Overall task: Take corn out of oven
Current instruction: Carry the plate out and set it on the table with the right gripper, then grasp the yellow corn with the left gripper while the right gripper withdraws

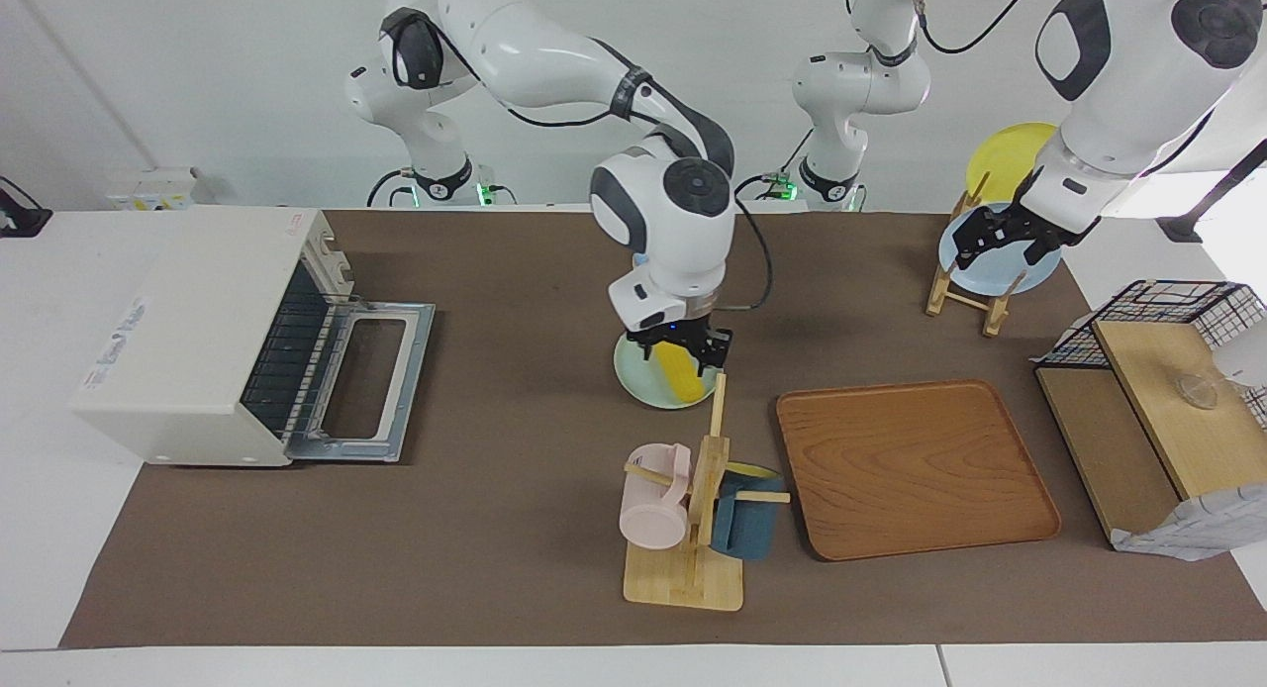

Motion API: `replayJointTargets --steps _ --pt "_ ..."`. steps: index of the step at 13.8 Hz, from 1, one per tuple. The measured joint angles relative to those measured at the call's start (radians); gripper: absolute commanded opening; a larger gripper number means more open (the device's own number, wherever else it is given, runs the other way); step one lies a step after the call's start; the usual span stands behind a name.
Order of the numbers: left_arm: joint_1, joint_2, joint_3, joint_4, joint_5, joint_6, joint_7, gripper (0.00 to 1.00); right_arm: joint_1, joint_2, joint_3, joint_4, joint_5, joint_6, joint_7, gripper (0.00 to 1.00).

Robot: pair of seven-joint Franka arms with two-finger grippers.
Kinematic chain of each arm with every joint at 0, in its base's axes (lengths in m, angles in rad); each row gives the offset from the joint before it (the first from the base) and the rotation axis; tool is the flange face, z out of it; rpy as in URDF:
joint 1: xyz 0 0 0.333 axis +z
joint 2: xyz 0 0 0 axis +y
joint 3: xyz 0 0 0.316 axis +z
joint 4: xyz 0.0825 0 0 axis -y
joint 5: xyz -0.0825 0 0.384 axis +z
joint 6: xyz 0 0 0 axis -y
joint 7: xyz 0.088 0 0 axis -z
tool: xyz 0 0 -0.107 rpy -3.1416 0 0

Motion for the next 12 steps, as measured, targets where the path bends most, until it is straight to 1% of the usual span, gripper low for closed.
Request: replayJointTargets --steps 1,2,3,4,5,6,7,8,9,11,12 --pt "-0.052 -0.026 -0.003 -0.1 -0.003 0.097 -0.064 1.0 -0.061 -0.054 -0.001 -0.072 0.0 -0.009 -0.087 0.75" --pt "-0.128 -0.036 -0.007 -0.195 -0.004 0.2 -0.163 1.0 -0.12 -0.102 -0.001 -0.154 -0.001 -0.005 -0.173 0.56" --pt "-0.22 -0.022 -0.011 -0.269 -0.004 0.3 -0.291 1.0 -0.177 -0.141 -0.001 -0.239 -0.003 0.01 -0.263 0.39" --pt "-0.308 0.012 -0.016 -0.309 -0.003 0.388 -0.42 1.0 -0.229 -0.17 -0.002 -0.32 -0.005 0.04 -0.34 0.23" --pt "-0.39 0.064 -0.02 -0.318 -0.003 0.469 -0.544 1.0 -0.274 -0.195 -0.002 -0.407 -0.01 0.091 -0.403 0.11" --pt "-0.457 0.124 -0.022 -0.301 -0.002 0.531 -0.642 1.0 -0.309 -0.216 -0.002 -0.494 -0.02 0.151 -0.452 0.03" --pt "-0.509 0.189 -0.023 -0.261 -0.002 0.564 -0.721 1.0 -0.333 -0.234 -0.001 -0.578 -0.041 0.208 -0.497 0.01" --pt "-0.543 0.245 -0.023 -0.211 -0.002 0.573 -0.777 1.0 -0.347 -0.248 -0.001 -0.639 -0.072 0.245 -0.532 0.0" --pt "-0.569 0.296 -0.022 -0.159 -0.002 0.573 -0.82 1.0 -0.359 -0.259 0.0 -0.681 -0.104 0.264 -0.559 0.0" --pt "-0.599 0.387 -0.021 -0.073 -0.001 0.579 -0.865 0.99 -0.379 -0.267 0.0 -0.719 -0.14 0.271 -0.585 0.0" --pt "-0.602 0.425 -0.02 -0.048 -0.001 0.597 -0.871 0.84 -0.382 -0.268 0.001 -0.728 -0.157 0.271 -0.591 0.0"
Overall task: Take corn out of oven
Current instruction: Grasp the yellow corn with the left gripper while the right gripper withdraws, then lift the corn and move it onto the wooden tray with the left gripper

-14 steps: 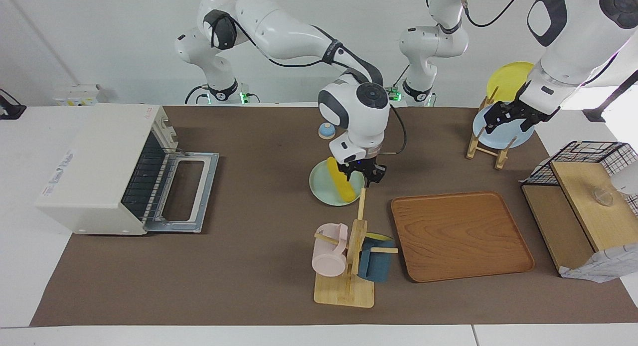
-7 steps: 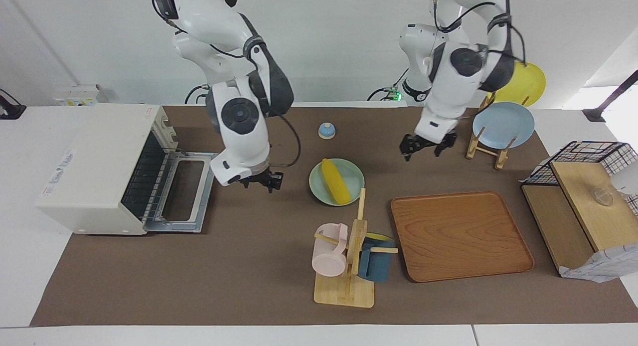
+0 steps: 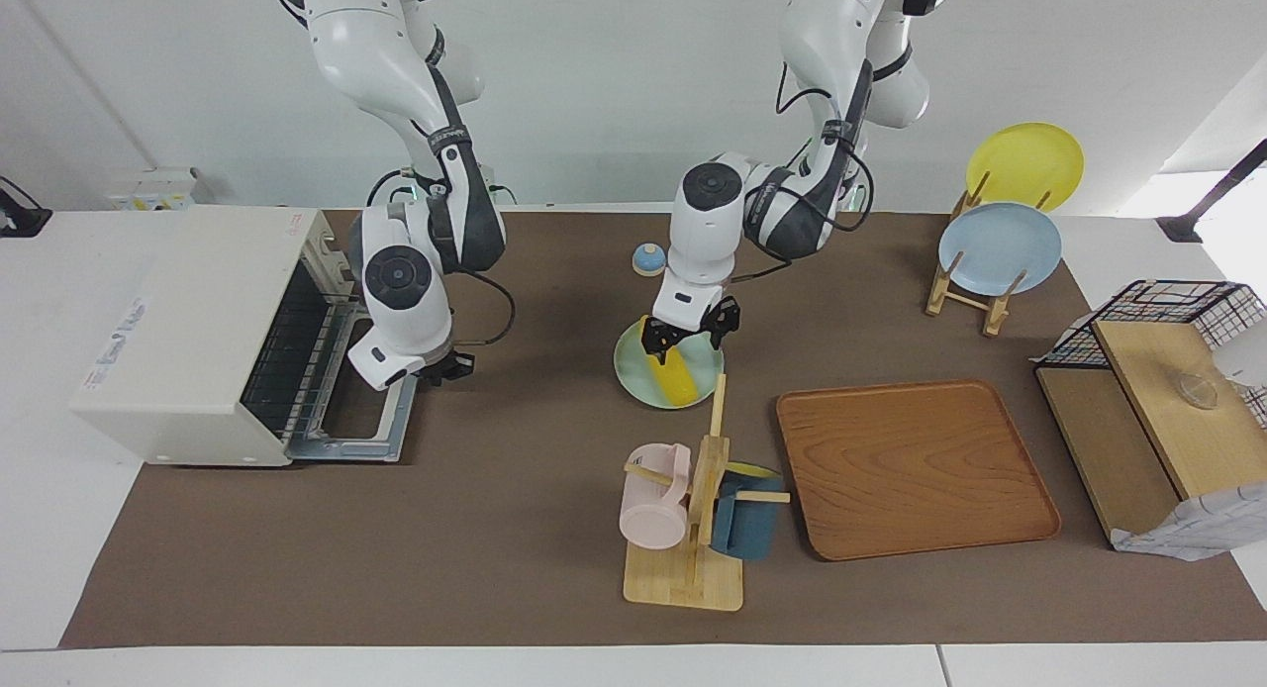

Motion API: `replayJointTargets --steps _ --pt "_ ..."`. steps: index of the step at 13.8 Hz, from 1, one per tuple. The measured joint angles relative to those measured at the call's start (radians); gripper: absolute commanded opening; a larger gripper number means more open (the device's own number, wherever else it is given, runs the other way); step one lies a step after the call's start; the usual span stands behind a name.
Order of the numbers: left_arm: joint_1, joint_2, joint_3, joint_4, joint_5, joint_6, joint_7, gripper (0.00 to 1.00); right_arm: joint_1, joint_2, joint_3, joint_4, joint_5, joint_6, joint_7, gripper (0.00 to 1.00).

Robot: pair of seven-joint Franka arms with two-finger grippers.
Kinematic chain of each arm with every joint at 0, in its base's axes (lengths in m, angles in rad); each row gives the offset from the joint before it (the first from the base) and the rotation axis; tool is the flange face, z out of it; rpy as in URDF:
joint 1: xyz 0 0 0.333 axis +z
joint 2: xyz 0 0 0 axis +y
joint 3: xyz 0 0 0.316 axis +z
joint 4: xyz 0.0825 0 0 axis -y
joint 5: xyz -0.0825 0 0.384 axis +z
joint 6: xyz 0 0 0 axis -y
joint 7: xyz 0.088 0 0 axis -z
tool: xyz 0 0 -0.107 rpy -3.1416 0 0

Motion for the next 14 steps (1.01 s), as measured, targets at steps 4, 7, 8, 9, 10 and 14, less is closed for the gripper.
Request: replayJointTargets --steps 4,7,8,9,10,14 --pt "0.001 0.073 0.007 0.025 0.0 0.046 -0.059 0.0 -0.004 0.0 0.005 -0.013 -0.054 0.001 -0.002 0.0" --pt "0.004 0.073 0.013 0.049 0.003 -0.008 -0.059 0.0 -0.003 0.0 0.022 -0.014 -0.104 -0.005 -0.006 0.0" --pt "0.008 0.07 0.019 0.067 0.005 -0.047 -0.036 0.0 -0.002 -0.001 0.028 -0.01 -0.121 -0.017 -0.015 0.0" --pt "0.024 0.058 0.028 0.081 0.007 -0.094 0.017 0.0 0.002 -0.001 0.032 0.005 -0.134 -0.046 -0.032 0.0" --pt "0.059 0.04 0.034 0.087 0.008 -0.133 0.093 0.0 0.006 -0.002 0.033 0.029 -0.136 -0.089 -0.057 0.0" --pt "0.361 0.015 0.044 0.105 0.007 -0.13 0.489 0.0 -0.024 -0.077 0.027 0.125 -0.151 -0.274 -0.219 0.01"
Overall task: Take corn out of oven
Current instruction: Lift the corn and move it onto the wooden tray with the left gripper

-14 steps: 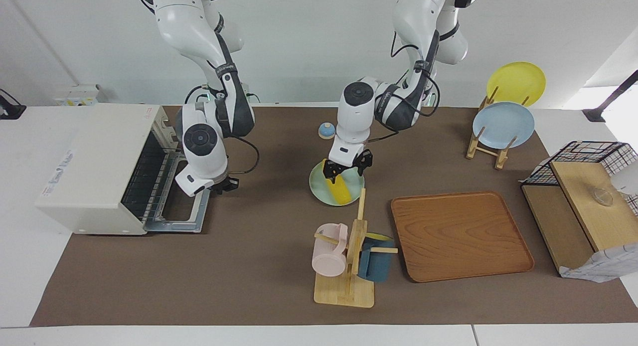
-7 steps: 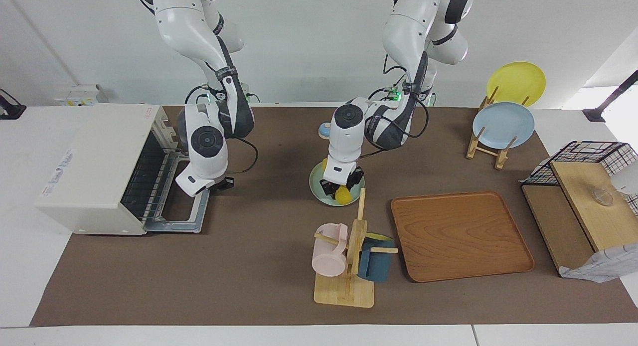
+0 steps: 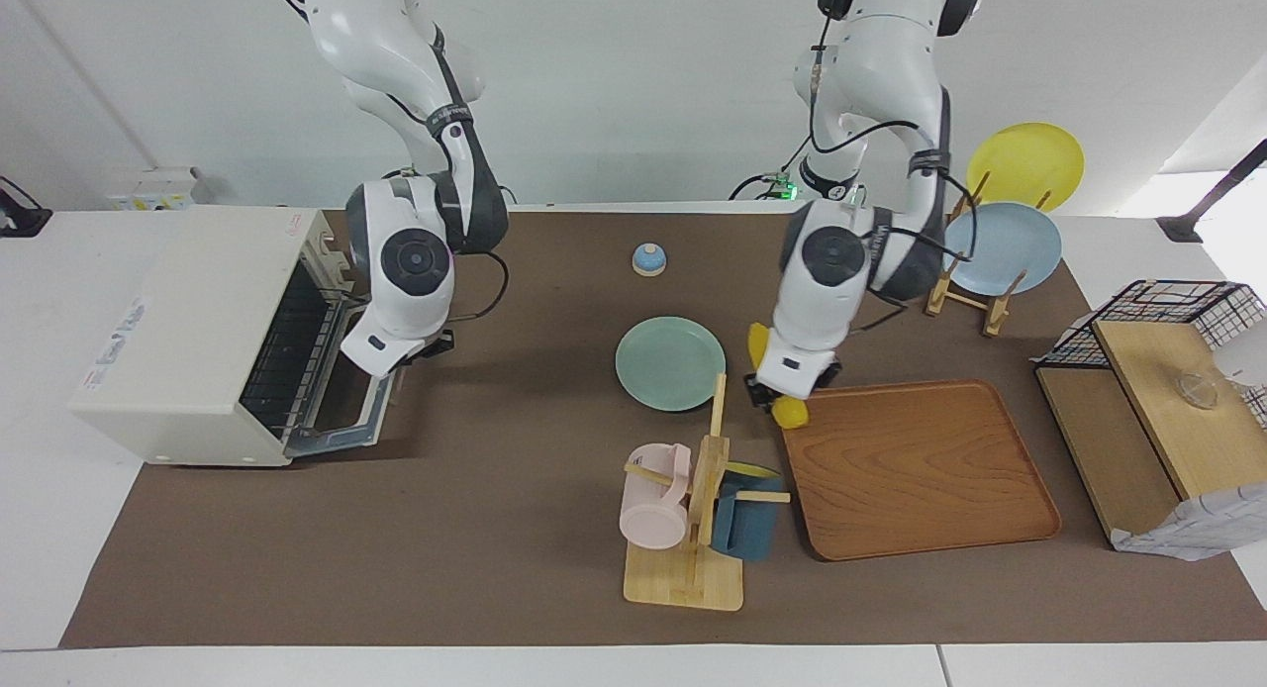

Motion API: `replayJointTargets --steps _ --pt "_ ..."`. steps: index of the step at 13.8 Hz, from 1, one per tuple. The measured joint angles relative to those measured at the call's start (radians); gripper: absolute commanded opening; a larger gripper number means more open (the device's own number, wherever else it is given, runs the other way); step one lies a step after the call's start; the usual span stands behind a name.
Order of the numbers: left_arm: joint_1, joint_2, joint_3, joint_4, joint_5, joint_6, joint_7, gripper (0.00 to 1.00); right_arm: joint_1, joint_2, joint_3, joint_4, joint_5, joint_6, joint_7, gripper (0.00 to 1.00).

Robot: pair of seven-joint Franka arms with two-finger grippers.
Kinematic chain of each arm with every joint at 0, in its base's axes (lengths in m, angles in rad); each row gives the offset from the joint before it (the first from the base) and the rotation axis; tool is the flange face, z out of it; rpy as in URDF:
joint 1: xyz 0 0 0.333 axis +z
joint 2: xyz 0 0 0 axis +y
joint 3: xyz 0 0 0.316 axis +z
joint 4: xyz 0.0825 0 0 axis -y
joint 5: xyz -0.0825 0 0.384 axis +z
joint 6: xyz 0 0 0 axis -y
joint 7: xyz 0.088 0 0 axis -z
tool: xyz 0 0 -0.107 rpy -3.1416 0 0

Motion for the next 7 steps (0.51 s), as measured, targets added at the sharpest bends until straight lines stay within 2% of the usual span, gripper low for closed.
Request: replayJointTargets --steps 2,4,5,7 --pt "0.108 0.042 -0.002 0.068 0.0 0.029 0.104 0.0 -0.049 -0.066 -0.006 0.008 -0.021 -0.045 -0.102 0.01" --pt "0.175 0.162 -0.008 0.238 0.0 0.015 0.166 0.02 -0.112 -0.11 -0.015 0.008 -0.031 -0.066 -0.189 0.01" --pt "0.189 0.229 -0.011 0.317 0.0 0.009 0.183 0.23 -0.132 -0.121 -0.018 0.009 -0.031 -0.076 -0.21 0.03" --pt "0.188 0.304 -0.018 0.388 0.0 0.004 0.203 0.87 -0.131 -0.135 -0.016 0.029 -0.017 -0.094 -0.212 0.13"
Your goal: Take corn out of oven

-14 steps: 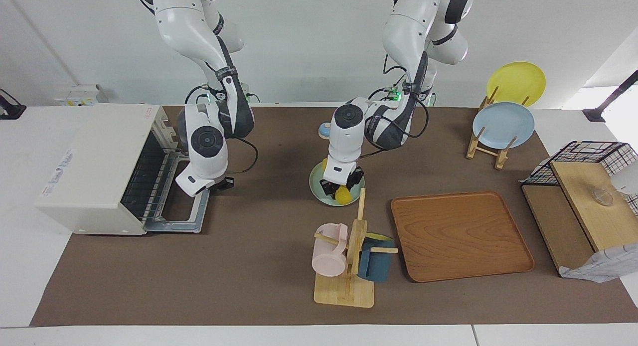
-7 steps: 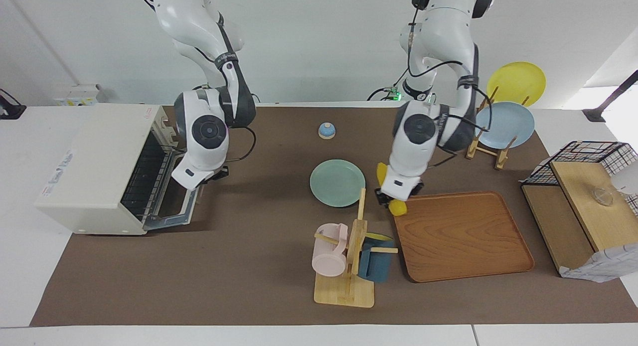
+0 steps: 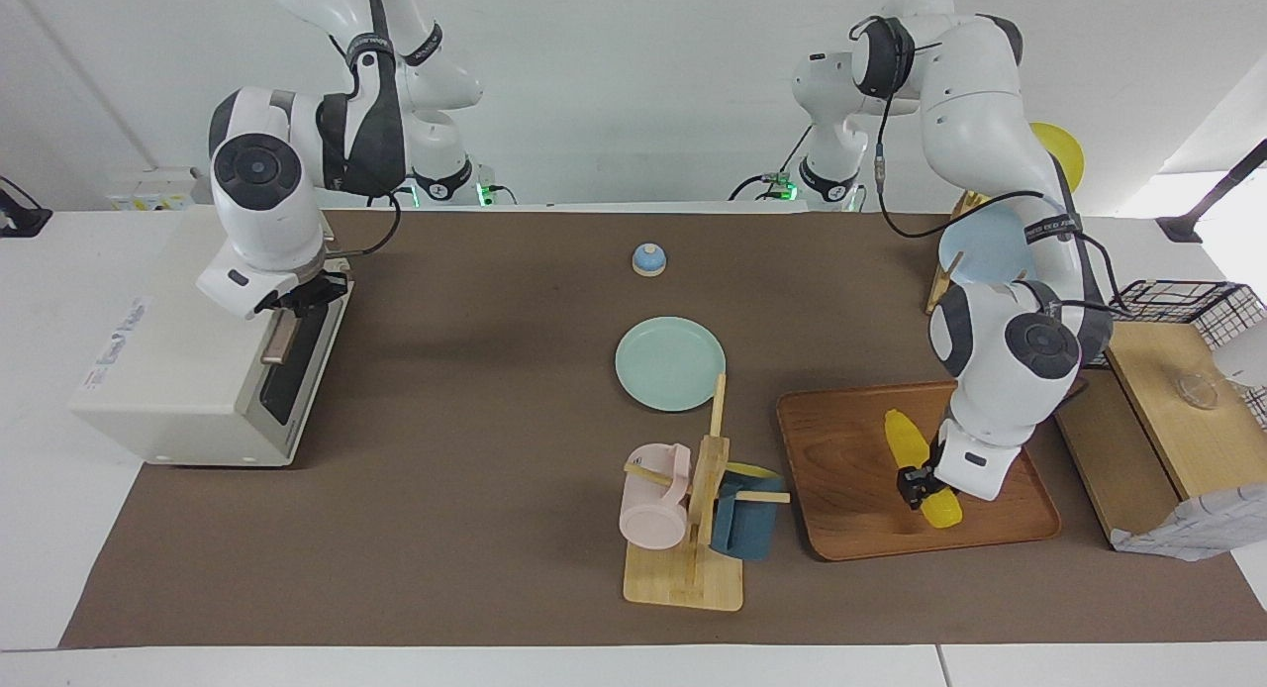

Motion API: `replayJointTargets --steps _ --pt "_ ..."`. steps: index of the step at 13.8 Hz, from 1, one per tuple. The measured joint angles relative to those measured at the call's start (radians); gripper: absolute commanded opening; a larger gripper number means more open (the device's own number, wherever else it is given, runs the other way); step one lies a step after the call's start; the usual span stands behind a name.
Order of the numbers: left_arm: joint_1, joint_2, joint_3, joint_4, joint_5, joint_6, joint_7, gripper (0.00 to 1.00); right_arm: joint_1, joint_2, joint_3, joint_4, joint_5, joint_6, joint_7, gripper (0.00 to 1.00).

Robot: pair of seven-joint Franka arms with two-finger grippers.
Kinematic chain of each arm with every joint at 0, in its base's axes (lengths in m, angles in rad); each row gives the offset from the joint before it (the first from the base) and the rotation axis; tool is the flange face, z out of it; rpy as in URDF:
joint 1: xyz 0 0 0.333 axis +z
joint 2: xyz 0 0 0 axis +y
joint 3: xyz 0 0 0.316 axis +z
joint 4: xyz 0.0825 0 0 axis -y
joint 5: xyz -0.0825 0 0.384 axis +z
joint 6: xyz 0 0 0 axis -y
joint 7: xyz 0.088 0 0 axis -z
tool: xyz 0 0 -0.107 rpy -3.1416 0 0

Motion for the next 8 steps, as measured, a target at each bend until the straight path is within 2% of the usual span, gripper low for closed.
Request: replayJointTargets --steps 1,3,4,6,8 --pt "-0.005 0.012 -0.003 0.008 0.0 -0.001 0.001 1.0 0.005 -0.005 0.006 0.029 0.033 -0.01 0.004 0.24" --pt "-0.012 0.013 -0.008 0.014 0.0 -0.011 0.001 1.0 0.011 -0.018 0.014 0.113 0.14 -0.044 0.023 0.9" --pt "-0.012 0.011 -0.008 0.024 0.0 -0.027 0.001 1.0 0.01 -0.028 0.012 0.152 0.2 -0.058 0.03 1.0" --pt "-0.009 -0.01 -0.006 0.047 0.0 -0.093 0.002 1.0 0.001 -0.059 -0.002 0.214 0.303 -0.102 0.034 1.0" --pt "0.0 -0.086 0.002 0.05 0.001 -0.205 0.02 1.0 -0.005 -0.088 -0.025 0.286 0.332 -0.204 0.038 1.0"
